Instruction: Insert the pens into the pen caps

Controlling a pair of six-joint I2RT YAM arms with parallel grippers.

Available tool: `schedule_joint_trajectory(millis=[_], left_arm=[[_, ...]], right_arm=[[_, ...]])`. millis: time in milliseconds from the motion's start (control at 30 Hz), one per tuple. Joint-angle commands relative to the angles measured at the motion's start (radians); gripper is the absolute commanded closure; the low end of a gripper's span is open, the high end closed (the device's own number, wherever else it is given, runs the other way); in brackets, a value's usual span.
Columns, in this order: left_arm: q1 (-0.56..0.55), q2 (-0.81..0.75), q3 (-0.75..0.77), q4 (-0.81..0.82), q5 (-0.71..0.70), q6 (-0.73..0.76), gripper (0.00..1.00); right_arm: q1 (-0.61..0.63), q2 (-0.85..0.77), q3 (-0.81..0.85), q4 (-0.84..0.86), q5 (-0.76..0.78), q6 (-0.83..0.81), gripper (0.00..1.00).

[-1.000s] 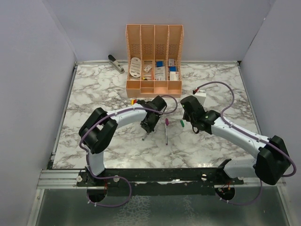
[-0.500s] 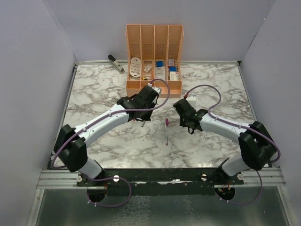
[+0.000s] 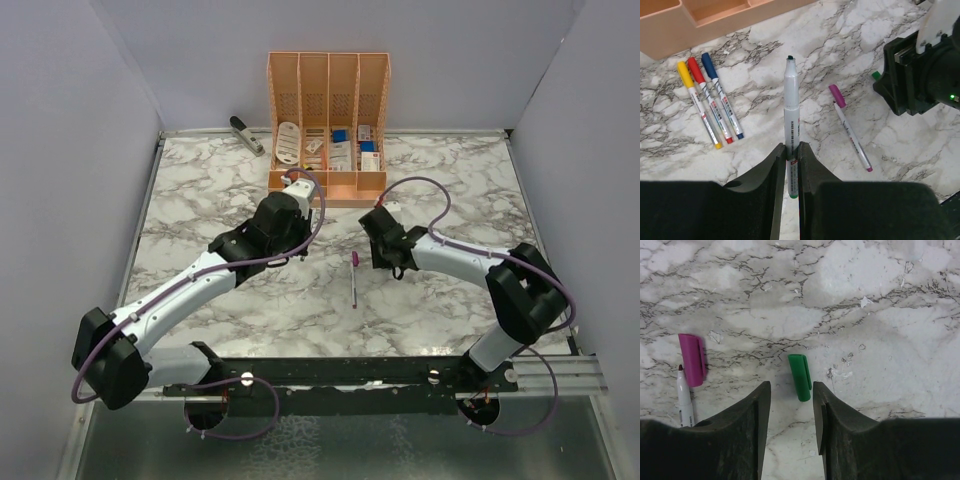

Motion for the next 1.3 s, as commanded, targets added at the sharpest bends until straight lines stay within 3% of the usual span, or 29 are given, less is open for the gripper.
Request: schedule_joint_trajectory(millis=[0,500,1267], left_arm=[[0.01,-0.049,-0.041,0.161,0.091,-0.001,1.0],[0.015,-0.178,-0.184,0.408,0.249,0.055,1.0],[0.036,-0.154,-0.2,0.451,0.266,0.032,1.0]], right_arm=[[-0.014,0.022,0.045,0.042,-0.015,-0.054,0.6],[-0.077,0.058,0.039,0.057,-0.094,-0.069,0.61],[-0.094,0.108,0.004,0.053,-0.16,-0.06,0.67]])
